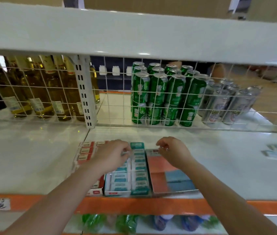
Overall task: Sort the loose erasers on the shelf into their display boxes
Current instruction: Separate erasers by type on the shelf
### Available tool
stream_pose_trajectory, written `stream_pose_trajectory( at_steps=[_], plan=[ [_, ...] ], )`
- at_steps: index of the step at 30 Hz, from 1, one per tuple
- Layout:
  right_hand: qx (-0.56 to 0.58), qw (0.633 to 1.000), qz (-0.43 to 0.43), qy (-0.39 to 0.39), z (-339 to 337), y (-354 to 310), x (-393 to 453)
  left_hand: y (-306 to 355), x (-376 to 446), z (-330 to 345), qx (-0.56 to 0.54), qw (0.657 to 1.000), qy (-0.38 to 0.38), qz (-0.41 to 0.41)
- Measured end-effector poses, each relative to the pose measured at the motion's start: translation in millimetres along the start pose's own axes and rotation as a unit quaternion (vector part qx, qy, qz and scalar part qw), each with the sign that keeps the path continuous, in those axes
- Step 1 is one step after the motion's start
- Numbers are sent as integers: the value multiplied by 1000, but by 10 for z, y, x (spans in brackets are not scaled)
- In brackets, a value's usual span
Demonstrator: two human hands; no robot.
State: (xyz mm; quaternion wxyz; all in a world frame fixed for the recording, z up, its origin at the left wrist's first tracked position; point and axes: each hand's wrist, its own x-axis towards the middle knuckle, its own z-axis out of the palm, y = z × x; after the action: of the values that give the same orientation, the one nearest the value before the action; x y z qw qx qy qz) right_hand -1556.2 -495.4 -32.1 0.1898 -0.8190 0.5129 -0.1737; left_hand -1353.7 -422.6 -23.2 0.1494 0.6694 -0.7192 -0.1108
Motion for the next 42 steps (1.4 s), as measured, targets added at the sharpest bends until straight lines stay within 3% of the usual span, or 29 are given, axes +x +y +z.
stream_pose_trajectory(
  at_steps=[14,25,34,42],
  plan=[
    [-11,990,135,42,-894,1674,-825,1881,761,797,-27,990,-80,116],
    [-47,976,204,63,-1562,2862,-1376,3026,1153,1582,-67,980,-117,146],
    [-49,968,233,77,-1904,3486,-1634,3710,1419,2081,-75,967,-157,187],
    [-47,970,227,78,-2001,3655,-1697,4090,1603,2333,-69,957,-195,204]
  ],
)
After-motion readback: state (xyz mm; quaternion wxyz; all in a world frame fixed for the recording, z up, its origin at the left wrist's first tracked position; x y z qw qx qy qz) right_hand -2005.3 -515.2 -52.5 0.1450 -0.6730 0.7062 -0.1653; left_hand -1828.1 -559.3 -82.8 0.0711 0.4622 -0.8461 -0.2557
